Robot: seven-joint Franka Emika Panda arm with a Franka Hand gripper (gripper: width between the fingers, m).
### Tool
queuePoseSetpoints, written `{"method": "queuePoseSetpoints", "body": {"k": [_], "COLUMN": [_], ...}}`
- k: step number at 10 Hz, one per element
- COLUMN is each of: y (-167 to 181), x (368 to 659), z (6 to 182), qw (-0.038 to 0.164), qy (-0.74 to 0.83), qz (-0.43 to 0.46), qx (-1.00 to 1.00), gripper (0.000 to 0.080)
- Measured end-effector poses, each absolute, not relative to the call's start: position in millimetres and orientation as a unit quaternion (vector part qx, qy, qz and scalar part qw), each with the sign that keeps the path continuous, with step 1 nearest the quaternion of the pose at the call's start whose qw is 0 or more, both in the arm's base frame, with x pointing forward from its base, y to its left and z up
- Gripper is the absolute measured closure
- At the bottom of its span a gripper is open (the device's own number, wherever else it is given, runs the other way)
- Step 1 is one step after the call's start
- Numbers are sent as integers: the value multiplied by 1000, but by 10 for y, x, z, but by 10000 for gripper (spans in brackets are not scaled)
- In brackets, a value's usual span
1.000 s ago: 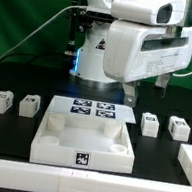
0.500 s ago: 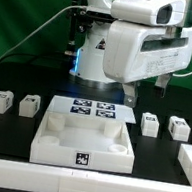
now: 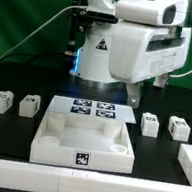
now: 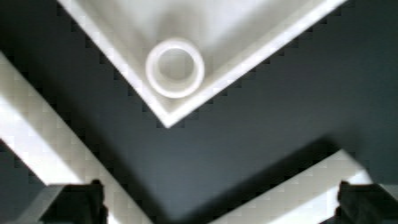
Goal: Assemble one leg
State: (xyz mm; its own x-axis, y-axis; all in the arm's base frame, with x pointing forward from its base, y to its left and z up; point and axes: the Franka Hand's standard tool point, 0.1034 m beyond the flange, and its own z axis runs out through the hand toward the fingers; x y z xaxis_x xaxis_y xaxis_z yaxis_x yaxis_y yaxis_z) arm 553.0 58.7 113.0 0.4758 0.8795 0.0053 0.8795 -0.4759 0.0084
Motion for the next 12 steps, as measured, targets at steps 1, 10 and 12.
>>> {"method": "queuePoseSetpoints", "body": {"k": [1,10,12], "y": [576,88,-34], "x": [5288,4744,4590], "z": [1111,796,563], "qw": [5,7,-1], "qy": [587,718,718], "qz": [7,0,-1], "qx": [810,697,696], "gripper": [150,150,150]}}
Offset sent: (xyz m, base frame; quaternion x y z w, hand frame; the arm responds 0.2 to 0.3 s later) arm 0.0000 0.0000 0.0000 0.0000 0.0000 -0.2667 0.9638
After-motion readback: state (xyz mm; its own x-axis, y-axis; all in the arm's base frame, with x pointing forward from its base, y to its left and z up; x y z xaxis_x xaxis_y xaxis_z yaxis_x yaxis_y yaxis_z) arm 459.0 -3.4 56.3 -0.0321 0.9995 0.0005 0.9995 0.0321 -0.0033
